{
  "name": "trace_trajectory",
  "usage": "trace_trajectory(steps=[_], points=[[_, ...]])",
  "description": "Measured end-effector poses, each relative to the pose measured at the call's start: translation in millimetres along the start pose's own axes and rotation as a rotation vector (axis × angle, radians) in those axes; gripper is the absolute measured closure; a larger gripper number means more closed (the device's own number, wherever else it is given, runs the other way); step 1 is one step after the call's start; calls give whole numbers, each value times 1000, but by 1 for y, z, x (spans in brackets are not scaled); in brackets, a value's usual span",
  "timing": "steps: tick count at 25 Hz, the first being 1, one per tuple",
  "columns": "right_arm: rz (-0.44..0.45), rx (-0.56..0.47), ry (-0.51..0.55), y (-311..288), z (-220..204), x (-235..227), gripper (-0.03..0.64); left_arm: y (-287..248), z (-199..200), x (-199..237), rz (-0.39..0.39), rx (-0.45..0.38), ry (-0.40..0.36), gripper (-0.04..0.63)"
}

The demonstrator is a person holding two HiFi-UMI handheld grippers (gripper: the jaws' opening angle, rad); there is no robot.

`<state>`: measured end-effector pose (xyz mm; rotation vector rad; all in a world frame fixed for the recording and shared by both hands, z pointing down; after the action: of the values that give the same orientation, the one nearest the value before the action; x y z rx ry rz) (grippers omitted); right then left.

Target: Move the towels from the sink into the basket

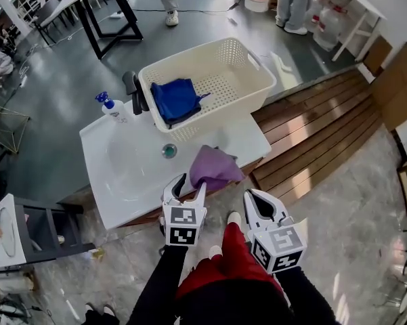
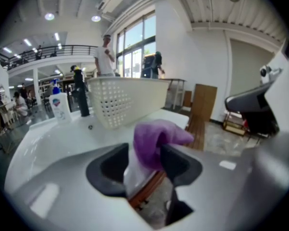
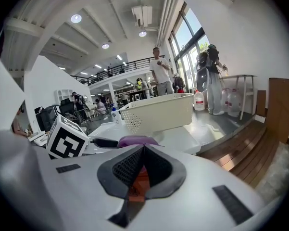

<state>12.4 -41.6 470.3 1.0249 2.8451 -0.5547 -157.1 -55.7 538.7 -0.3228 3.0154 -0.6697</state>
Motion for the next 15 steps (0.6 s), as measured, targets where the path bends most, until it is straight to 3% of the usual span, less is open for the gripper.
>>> trace_trajectory(steps=[6,15], points=[[9,21,-10,-14,-1,-9,609,-12,4,2,29,17,-14,411],[16,26,-29,-23,-2,-16,609,-17,13,3,56,-2,-35,520]])
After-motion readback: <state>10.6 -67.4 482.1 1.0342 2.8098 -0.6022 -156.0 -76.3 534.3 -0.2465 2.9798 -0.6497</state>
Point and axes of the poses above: the fingertips, and each gripper's own axes: y backward along the fingers, x to its left, z out of its top, the point moved 5 cm from there along y, backward along the fingers, and after that the axes turned 9 degrees about -x, right-handed, at the moved point
